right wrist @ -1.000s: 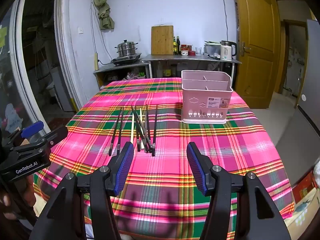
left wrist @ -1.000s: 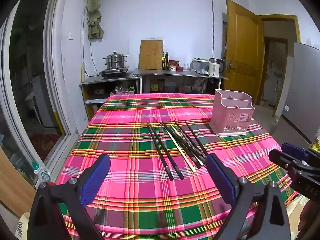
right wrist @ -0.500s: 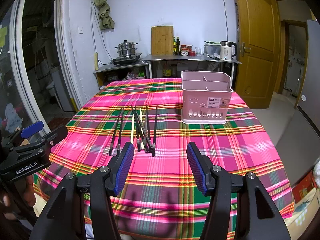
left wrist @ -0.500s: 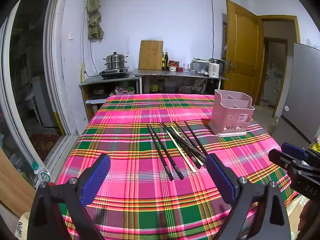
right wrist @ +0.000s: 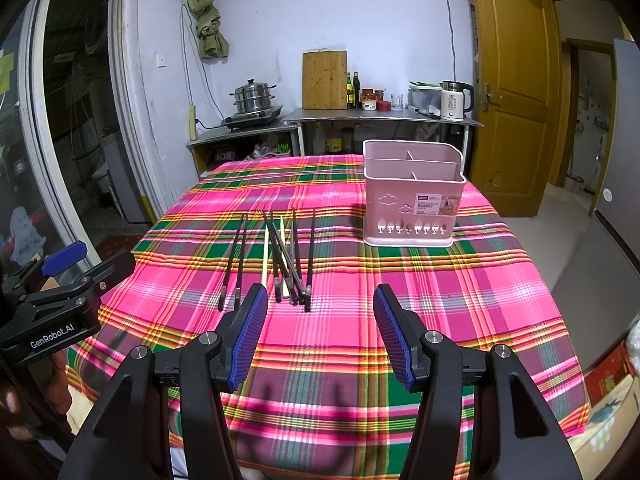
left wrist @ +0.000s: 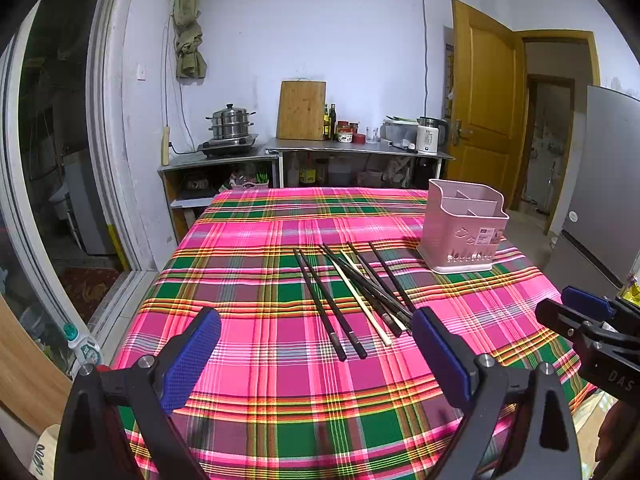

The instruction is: Organize utensils

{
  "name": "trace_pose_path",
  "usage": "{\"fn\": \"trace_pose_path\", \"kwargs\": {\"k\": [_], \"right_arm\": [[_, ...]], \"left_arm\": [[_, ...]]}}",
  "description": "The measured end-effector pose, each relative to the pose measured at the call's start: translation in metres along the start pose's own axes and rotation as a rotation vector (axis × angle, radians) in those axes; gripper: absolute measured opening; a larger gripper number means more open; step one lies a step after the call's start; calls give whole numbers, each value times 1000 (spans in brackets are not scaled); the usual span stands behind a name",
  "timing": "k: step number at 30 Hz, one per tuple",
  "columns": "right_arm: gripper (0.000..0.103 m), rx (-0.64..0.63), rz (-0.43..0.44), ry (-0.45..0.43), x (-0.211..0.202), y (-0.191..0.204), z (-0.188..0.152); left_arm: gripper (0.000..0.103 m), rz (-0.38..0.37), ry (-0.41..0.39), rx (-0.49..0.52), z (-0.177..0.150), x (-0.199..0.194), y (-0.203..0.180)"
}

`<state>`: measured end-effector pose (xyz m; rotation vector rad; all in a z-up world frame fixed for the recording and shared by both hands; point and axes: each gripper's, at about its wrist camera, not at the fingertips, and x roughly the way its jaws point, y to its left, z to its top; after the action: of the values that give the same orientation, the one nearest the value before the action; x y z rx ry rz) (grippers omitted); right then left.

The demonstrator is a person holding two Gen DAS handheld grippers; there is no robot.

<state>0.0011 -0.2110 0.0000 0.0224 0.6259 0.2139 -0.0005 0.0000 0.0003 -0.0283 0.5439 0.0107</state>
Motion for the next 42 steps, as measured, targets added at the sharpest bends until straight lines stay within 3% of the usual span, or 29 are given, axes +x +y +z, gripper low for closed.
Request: {"fn": "trace_pose_path", "kwargs": {"k": [26, 33, 42], "right_arm": [[56, -1, 5, 6, 1, 4, -6], [56, 1, 13, 17, 10, -2, 1], [56, 1, 19, 50, 35, -7, 7]], "left_arm": [[97, 0, 9, -1, 3, -4, -9], [97, -1, 25, -1, -1, 16, -3], [97, 28, 102, -3, -4, 57, 8]]}}
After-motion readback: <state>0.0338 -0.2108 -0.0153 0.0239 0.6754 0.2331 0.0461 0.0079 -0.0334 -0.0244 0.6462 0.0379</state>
